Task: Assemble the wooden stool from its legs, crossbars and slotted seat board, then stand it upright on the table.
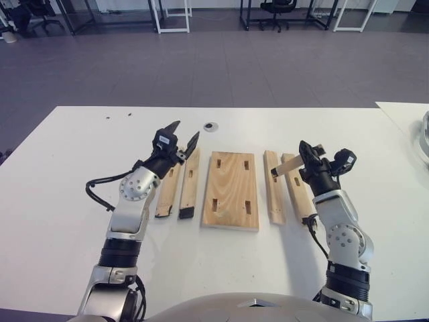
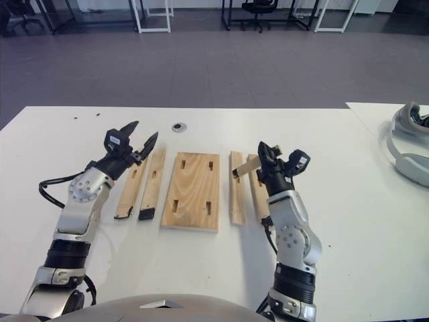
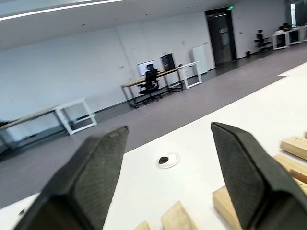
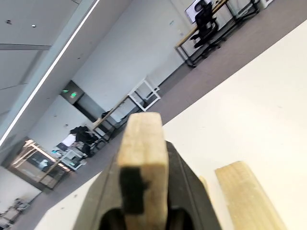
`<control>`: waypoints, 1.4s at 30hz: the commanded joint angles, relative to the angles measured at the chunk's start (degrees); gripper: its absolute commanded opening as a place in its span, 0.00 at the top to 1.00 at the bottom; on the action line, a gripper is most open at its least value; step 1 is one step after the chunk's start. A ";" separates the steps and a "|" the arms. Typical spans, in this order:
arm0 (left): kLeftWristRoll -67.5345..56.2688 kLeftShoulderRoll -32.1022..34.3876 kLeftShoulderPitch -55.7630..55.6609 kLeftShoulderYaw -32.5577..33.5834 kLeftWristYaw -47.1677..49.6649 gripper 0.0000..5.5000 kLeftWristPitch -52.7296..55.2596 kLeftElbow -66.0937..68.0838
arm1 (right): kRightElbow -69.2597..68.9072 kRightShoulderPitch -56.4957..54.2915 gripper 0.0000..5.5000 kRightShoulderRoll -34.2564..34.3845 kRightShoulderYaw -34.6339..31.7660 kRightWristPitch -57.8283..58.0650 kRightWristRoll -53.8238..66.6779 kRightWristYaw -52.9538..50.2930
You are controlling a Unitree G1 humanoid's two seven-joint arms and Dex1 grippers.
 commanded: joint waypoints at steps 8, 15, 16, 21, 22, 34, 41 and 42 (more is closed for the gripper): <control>-0.63 -1.13 0.65 0.59 2.28 0.43 3.19 -1.85 | 8.26 -2.00 0.93 0.85 2.20 -7.96 -8.08 0.20; -0.68 -0.85 0.65 0.54 1.92 0.43 3.66 -2.08 | 11.23 -1.50 0.93 -0.60 4.32 -9.65 -13.09 0.91; -0.67 -0.86 0.65 0.48 1.89 0.43 3.71 -2.10 | 11.86 -1.08 0.93 -1.00 4.96 -9.70 -14.63 0.74; -0.71 -0.79 0.98 0.62 1.85 0.43 3.90 -2.19 | 13.38 1.33 0.93 -4.26 9.19 -11.02 -23.52 -0.05; -0.69 -0.81 1.02 0.61 1.87 0.43 3.97 -2.23 | 13.73 1.89 0.93 -5.26 10.63 -11.12 -25.90 -0.02; 0.15 -0.94 1.91 0.63 2.66 0.43 3.89 -2.89 | 22.53 6.36 0.93 -10.90 16.54 -18.90 -32.76 7.85; -0.34 -2.01 0.73 0.91 3.34 0.43 3.35 -2.60 | 11.22 0.64 0.76 -11.24 16.21 -8.69 -28.64 8.85; -0.41 -1.95 0.45 1.24 3.56 0.43 3.30 -2.66 | 9.14 0.22 0.73 -12.06 16.05 -4.56 -28.35 8.70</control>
